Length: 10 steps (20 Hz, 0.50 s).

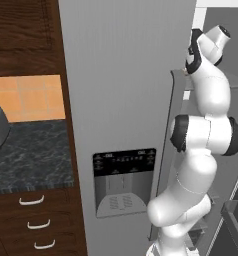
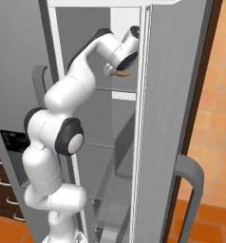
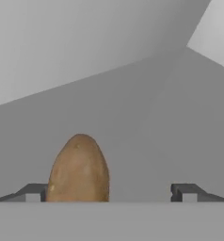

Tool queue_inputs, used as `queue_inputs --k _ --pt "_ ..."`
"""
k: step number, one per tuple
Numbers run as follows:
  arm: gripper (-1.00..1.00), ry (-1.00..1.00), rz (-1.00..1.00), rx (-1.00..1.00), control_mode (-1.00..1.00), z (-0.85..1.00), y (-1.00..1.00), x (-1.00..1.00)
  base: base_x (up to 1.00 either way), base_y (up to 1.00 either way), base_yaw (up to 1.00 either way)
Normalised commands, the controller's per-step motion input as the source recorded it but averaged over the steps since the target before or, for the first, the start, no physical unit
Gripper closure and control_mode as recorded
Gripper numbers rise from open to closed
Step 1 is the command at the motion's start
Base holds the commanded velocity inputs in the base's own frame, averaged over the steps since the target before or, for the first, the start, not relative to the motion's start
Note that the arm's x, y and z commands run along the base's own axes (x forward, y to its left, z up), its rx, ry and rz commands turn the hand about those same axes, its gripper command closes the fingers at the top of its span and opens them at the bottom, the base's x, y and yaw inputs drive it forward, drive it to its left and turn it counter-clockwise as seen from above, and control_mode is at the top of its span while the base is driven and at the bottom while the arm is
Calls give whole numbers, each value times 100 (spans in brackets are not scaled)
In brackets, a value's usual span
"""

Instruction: Place one sweet potato and one chicken drumstick in each tupperware on the nearby counter, to pack two identical lunches.

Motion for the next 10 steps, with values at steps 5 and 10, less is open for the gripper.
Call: queue_inputs --k 5,10 --pt "100 -1 0 0 -100 -53 -6 2 0 0 0" --pt "100 -2 0 0 -100 -41 0 -33 0 0 0"
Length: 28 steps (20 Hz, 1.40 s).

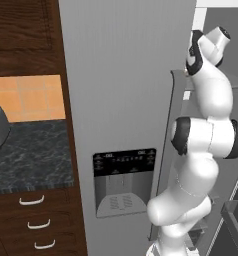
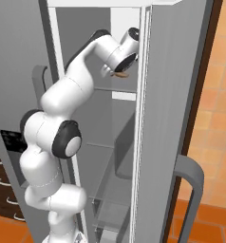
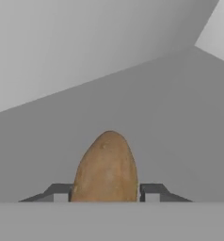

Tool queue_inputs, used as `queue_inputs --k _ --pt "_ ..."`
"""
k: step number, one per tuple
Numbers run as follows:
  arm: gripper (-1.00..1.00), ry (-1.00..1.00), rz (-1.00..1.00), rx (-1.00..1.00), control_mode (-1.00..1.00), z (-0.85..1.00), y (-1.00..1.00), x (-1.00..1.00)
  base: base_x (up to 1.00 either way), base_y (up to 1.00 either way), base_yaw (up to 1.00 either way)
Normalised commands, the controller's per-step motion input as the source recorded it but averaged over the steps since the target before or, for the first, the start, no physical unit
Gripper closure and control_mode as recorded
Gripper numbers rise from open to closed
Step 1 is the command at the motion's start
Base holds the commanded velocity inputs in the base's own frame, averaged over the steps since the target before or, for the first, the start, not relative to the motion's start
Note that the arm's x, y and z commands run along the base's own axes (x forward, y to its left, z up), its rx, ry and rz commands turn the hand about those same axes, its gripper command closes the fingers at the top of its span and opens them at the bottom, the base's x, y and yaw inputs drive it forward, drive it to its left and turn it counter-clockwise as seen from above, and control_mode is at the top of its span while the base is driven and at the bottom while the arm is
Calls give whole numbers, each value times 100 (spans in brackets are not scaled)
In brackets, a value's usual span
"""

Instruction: Place one sweet potato and one chicken drumstick in each tupperware on the nearby counter, to pack two identical lunches.

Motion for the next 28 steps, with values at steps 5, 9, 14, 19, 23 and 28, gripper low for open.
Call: queue_inputs --k 5,9,14,19,23,28 --pt "100 -1 -5 0 -100 -8 0 -49 0 0 0" --pt "100 -16 -16 0 -100 0 7 -83 0 0 0" --pt "100 -9 -28 0 -100 0 49 -100 0 0 0" --pt "100 1 -37 0 -100 0 13 -100 0 0 0" --pt "100 0 -38 0 -100 0 0 -100 0 0 0" --pt "100 3 -29 5 -100 3 0 -100 0 0 0"
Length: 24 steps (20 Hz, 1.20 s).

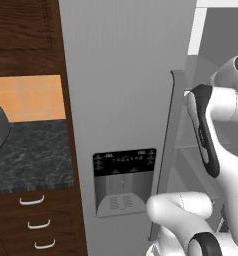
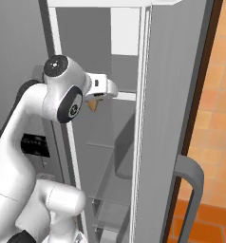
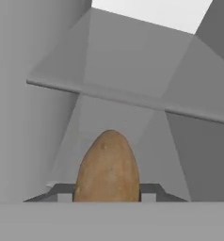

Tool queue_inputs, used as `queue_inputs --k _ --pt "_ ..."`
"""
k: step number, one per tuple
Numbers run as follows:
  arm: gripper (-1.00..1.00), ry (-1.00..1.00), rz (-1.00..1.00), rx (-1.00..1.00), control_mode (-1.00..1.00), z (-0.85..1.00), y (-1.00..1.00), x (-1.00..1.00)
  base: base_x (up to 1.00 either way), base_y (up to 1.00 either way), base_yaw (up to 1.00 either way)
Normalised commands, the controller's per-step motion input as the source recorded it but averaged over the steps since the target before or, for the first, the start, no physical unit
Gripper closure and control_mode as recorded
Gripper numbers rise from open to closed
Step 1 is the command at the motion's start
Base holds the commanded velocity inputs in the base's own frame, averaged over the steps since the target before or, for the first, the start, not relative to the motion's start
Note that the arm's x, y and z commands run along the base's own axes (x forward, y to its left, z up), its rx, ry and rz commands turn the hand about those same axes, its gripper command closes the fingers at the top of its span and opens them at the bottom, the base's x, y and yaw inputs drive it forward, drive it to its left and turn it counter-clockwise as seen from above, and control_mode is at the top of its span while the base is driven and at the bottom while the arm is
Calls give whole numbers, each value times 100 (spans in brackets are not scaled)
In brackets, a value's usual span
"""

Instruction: Place one sweet potato and one chicken drumstick in each tupperware on the nearby counter, to pack two identical lunches.

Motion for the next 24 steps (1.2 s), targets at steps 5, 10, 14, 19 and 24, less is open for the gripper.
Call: queue_inputs --k 5,10,14,19,24 --pt "100 7 -14 11 -100 -5 32 -100 0 0 0" --pt "100 12 -10 12 -100 -3 24 -81 0 0 0" --pt "100 7 -5 12 -100 -9 16 -77 0 0 0" --pt "100 0 -1 2 100 -4 9 -20 -75 72 0" --pt "100 0 0 0 100 0 0 0 -29 100 0"
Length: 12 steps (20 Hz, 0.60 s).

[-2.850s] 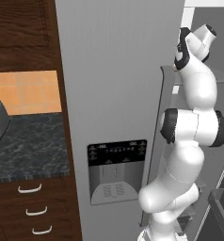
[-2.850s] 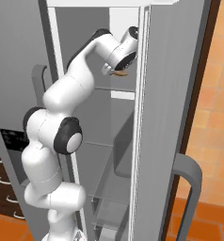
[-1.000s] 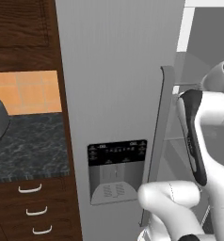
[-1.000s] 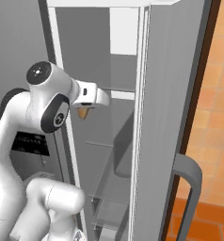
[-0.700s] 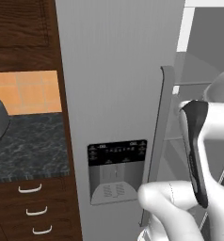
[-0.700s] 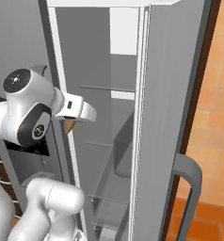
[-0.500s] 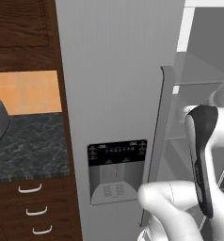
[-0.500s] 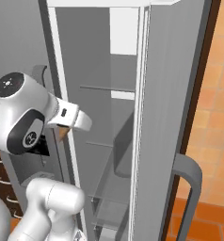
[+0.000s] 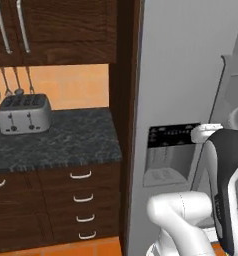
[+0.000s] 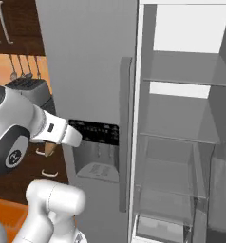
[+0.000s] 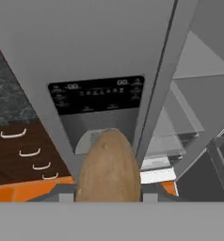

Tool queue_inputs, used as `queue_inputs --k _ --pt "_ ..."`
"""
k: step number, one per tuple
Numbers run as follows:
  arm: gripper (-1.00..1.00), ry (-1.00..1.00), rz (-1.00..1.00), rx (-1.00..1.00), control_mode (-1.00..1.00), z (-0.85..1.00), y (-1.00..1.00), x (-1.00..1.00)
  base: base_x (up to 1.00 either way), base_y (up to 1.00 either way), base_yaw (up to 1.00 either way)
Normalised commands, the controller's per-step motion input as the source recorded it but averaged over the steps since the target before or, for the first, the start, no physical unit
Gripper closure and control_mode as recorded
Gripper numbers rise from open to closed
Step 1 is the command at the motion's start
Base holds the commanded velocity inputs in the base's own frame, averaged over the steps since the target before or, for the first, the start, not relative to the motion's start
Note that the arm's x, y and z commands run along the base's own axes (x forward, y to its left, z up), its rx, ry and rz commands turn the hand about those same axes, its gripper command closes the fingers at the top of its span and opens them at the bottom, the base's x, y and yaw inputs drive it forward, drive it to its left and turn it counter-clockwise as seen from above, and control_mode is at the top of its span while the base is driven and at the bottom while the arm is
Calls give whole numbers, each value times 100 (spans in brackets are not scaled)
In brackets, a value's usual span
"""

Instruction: Place one sweet potato and one chicken drumstick in each tupperware on the nearby counter, to pack two identical lunches.

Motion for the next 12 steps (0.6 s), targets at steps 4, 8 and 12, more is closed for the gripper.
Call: queue_inputs --k 4,8,12 --pt "100 0 0 0 100 0 0 0 -9 100 0" --pt "100 0 0 0 100 0 0 0 0 100 0" --pt "100 0 0 0 100 0 0 0 0 100 0"
